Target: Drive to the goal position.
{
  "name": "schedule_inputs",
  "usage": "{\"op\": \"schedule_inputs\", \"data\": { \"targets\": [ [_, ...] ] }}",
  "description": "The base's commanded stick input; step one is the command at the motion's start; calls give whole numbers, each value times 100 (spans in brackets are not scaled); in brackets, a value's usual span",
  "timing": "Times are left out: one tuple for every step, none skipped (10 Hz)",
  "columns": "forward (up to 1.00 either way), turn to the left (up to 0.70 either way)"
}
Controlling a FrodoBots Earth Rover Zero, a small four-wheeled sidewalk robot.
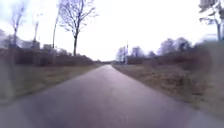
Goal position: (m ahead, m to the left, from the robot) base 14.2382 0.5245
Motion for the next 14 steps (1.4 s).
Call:
{"op": "schedule_inputs", "data": {
  "targets": [
    [100, 0],
    [100, 0],
    [100, 0],
    [100, 0],
    [100, 0],
    [100, 0],
    [100, 0],
    [100, 0],
    [100, 0],
    [100, 0],
    [100, 0],
    [100, 0],
    [100, 0],
    [100, 0]
  ]
}}
